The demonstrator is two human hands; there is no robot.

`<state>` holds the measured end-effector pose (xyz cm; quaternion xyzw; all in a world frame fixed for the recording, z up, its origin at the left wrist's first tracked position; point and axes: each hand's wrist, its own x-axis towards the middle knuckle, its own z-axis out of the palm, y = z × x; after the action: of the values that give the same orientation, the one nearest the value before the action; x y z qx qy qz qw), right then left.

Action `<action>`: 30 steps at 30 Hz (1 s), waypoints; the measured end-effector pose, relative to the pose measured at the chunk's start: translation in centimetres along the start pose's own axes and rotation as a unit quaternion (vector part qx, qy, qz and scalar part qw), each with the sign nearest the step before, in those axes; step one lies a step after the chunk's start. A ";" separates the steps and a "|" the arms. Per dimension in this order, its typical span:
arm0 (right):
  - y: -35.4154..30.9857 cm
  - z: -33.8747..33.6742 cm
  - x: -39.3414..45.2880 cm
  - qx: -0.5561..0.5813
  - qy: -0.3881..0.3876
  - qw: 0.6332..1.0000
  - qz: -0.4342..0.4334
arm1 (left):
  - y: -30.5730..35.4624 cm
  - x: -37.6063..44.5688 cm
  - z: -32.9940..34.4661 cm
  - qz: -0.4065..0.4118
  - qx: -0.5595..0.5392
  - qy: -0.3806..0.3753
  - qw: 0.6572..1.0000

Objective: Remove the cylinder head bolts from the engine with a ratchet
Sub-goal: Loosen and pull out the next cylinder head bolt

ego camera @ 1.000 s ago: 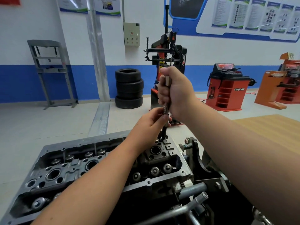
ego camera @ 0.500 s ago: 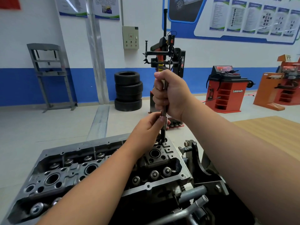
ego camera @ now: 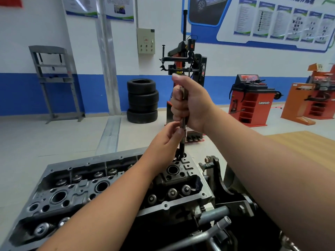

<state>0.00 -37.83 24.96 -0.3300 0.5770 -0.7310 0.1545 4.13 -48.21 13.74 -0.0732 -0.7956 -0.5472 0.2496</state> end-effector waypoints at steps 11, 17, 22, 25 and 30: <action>1.5 3.0 -0.4 -0.105 0.231 0.961 -0.108 | 0.4 0.7 0.3 0.009 0.045 0.052 0.998; 0.0 -0.3 0.2 0.007 -0.022 1.000 0.013 | 0.3 -0.1 0.1 -0.009 0.019 -0.013 1.000; -0.1 -0.7 0.2 0.024 -0.038 0.999 0.026 | 0.7 0.1 0.3 -0.009 0.024 -0.018 1.000; -0.1 -0.7 0.0 0.030 -0.034 0.999 0.022 | 0.6 0.0 0.3 -0.008 0.031 -0.015 0.999; 0.0 -0.8 -0.4 0.046 -0.022 0.999 0.011 | 0.7 -0.1 0.4 -0.003 0.025 -0.010 1.000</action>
<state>-0.26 -37.02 24.78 -0.3318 0.5426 -0.7479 0.1901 4.38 -47.60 14.17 -0.0703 -0.8119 -0.5267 0.2419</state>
